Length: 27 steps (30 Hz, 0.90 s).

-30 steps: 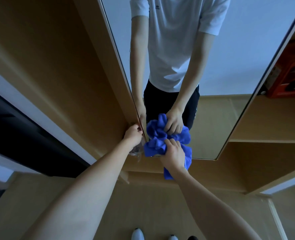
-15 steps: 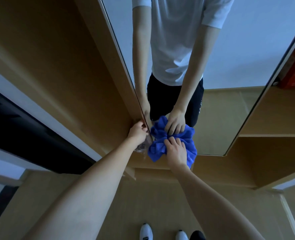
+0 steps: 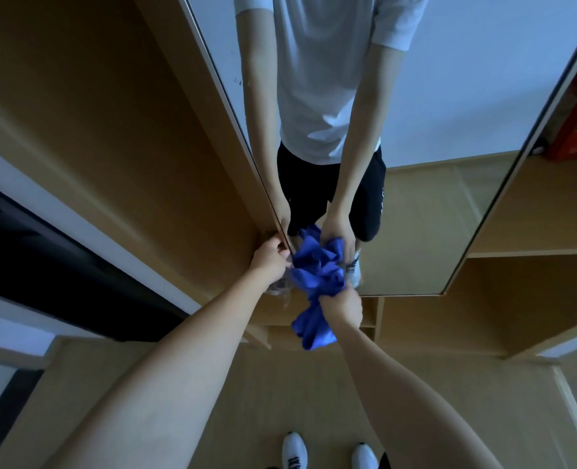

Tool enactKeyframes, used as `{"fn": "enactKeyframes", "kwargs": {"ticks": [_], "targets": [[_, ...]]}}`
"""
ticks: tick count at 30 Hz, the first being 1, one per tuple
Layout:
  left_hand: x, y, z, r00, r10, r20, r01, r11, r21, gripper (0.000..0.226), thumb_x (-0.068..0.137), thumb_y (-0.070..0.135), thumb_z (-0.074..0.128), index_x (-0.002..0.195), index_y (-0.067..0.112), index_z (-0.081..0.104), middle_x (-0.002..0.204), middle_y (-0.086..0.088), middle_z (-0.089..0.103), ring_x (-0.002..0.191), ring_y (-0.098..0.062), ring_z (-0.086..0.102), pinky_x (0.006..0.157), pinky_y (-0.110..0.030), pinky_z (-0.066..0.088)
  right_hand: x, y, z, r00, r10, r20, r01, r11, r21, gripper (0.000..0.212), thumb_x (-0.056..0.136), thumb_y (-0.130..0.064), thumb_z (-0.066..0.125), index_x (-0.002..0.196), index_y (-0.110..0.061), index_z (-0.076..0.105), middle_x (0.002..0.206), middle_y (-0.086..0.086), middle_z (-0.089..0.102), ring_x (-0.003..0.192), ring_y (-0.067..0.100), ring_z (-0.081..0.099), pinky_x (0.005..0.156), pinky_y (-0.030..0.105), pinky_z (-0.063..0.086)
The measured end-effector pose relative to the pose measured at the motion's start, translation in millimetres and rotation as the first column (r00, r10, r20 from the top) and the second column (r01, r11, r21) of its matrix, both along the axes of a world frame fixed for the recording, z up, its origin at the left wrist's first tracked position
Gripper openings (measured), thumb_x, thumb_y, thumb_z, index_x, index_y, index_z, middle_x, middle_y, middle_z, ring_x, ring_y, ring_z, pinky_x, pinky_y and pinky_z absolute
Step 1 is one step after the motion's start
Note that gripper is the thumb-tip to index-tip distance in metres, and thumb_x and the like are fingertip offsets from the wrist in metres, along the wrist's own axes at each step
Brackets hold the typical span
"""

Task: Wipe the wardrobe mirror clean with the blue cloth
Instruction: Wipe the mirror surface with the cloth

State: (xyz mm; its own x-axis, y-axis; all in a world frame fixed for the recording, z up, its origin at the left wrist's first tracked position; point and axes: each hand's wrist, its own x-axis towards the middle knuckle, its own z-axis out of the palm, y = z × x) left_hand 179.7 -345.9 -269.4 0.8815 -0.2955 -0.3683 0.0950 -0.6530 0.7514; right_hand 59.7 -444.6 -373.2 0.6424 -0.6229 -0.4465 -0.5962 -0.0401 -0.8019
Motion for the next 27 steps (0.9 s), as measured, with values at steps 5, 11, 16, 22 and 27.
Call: {"fn": "enactKeyframes", "kwargs": {"ticks": [5, 11, 16, 22, 27], "targets": [[0.2, 1.4, -7.5, 0.999, -0.018, 0.033, 0.018, 1.000, -0.008, 0.052, 0.105, 0.010, 0.042, 0.150, 0.038, 0.037, 0.140, -0.003, 0.055, 0.102, -0.020, 0.069, 0.087, -0.033, 0.055, -19.5, -46.5, -11.1, 0.919, -0.387, -0.075, 0.394, 0.898, 0.197, 0.040, 0.079, -0.017, 0.059, 0.118, -0.017, 0.054, 0.108, 0.009, 0.065, 0.096, 0.033, 0.062, 0.084, 0.036, 0.049], [-3.2, -2.6, -11.0, 0.999, 0.031, 0.018, -0.030, 0.996, -0.078, 0.067, 0.104, 0.003, 0.038, 0.147, 0.053, 0.031, 0.130, 0.005, 0.052, 0.113, -0.016, 0.065, 0.061, -0.016, 0.054, -41.8, -57.2, -14.6, 0.889, -0.433, -0.148, 0.451, 0.883, 0.128, 0.045, 0.079, -0.018, 0.063, 0.121, -0.010, 0.048, 0.111, 0.017, 0.063, 0.103, 0.038, 0.061, 0.081, 0.036, 0.046], [0.6, -3.7, -16.2, 0.998, 0.061, 0.034, -0.061, 0.998, -0.019, 0.056, 0.105, 0.008, 0.038, 0.149, 0.043, 0.035, 0.130, 0.002, 0.057, 0.100, -0.015, 0.069, 0.083, -0.034, 0.059, -24.8, -12.9, -3.1, 0.980, -0.199, -0.005, 0.197, 0.963, 0.185, 0.032, 0.077, -0.016, 0.064, 0.107, -0.019, 0.054, 0.091, 0.005, 0.066, 0.081, 0.026, 0.061, 0.071, 0.030, 0.046], [6.4, -2.3, -21.8, 0.998, 0.051, 0.040, -0.052, 0.999, 0.016, 0.045, 0.104, 0.011, 0.041, 0.145, 0.031, 0.043, 0.126, -0.001, 0.059, 0.099, -0.016, 0.069, 0.093, -0.045, 0.056, -11.3, -1.4, 2.7, 0.983, -0.165, 0.087, 0.139, 0.959, 0.247, 0.027, 0.080, -0.017, 0.065, 0.105, -0.018, 0.055, 0.089, 0.001, 0.064, 0.085, 0.024, 0.062, 0.073, 0.029, 0.045], [9.1, -3.7, -26.8, 0.995, 0.054, 0.083, -0.057, 0.998, 0.034, 0.040, 0.103, 0.012, 0.046, 0.138, 0.031, 0.050, 0.122, -0.004, 0.061, 0.106, -0.023, 0.066, 0.094, -0.049, 0.055, -33.5, -55.5, -7.6, 0.885, -0.466, 0.008, 0.456, 0.870, 0.185, 0.030, 0.081, -0.022, 0.065, 0.110, -0.018, 0.057, 0.096, 0.007, 0.063, 0.097, 0.032, 0.062, 0.082, 0.031, 0.045]]}}
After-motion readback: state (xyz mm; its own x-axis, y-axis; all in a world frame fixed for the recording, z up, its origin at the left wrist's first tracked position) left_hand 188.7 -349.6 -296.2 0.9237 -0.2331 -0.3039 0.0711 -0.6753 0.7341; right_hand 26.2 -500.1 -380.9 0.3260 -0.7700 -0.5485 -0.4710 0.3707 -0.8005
